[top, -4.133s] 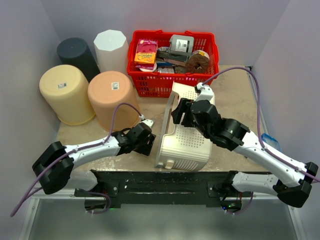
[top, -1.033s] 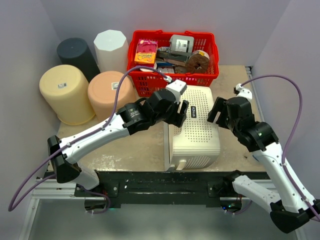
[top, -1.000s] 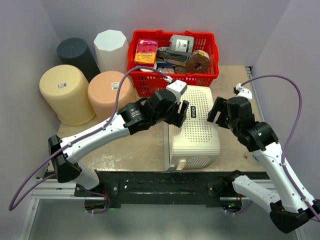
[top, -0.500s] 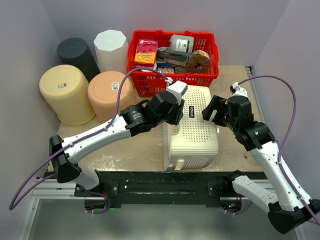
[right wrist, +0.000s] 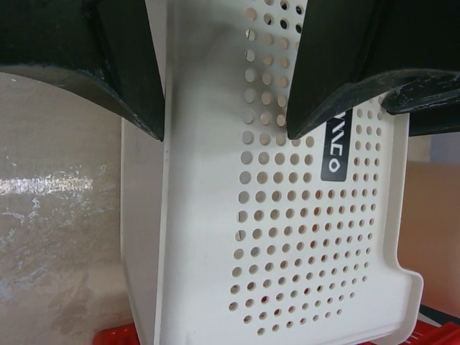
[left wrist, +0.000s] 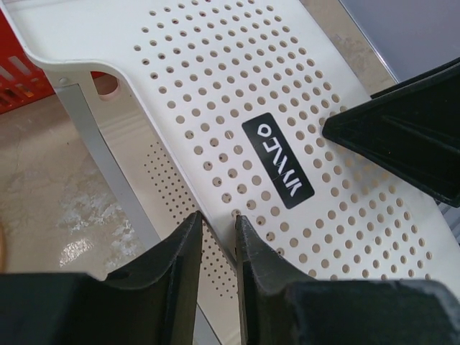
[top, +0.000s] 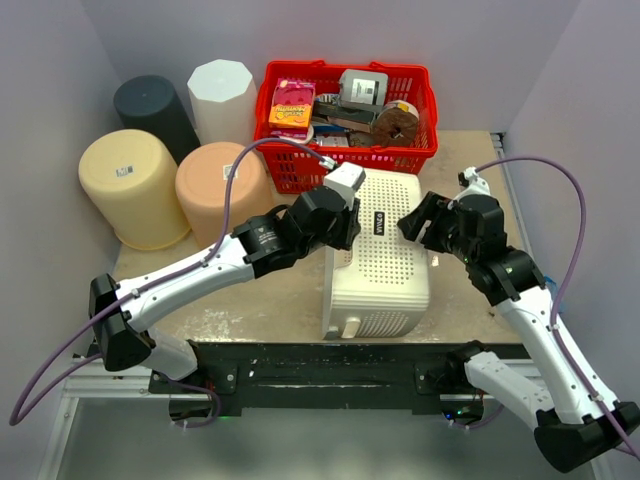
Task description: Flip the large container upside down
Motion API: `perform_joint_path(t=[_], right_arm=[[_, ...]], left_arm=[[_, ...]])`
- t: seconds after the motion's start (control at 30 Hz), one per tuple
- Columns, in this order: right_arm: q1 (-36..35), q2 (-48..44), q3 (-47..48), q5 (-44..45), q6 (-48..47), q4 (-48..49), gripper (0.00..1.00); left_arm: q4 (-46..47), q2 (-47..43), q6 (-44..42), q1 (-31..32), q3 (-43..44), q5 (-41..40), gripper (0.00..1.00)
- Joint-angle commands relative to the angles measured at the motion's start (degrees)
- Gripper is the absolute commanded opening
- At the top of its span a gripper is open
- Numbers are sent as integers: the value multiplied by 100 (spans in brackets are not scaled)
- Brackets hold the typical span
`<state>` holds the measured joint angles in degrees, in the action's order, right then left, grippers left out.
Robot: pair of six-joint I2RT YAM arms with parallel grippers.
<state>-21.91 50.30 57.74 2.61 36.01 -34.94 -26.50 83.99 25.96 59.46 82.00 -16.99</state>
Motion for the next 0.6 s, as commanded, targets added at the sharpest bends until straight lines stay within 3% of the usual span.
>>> perform_joint_path(t=[0.0, 0.23, 0.37, 0.57], right_arm=[[-50, -99, -183, -823, 301, 725, 61], [-41, -302, -245, -990, 433, 1190, 49], [-50, -328, -289, -1542, 468, 1621, 40], [-41, -284, -245, -1816, 521, 1999, 36]], left_arm=[[-92, 13, -55, 22, -201, 284, 22], [57, -49, -108, 22, -333, 416, 21], [197, -58, -143, 22, -368, 547, 21], [260, -93, -187, 22, -377, 592, 20]])
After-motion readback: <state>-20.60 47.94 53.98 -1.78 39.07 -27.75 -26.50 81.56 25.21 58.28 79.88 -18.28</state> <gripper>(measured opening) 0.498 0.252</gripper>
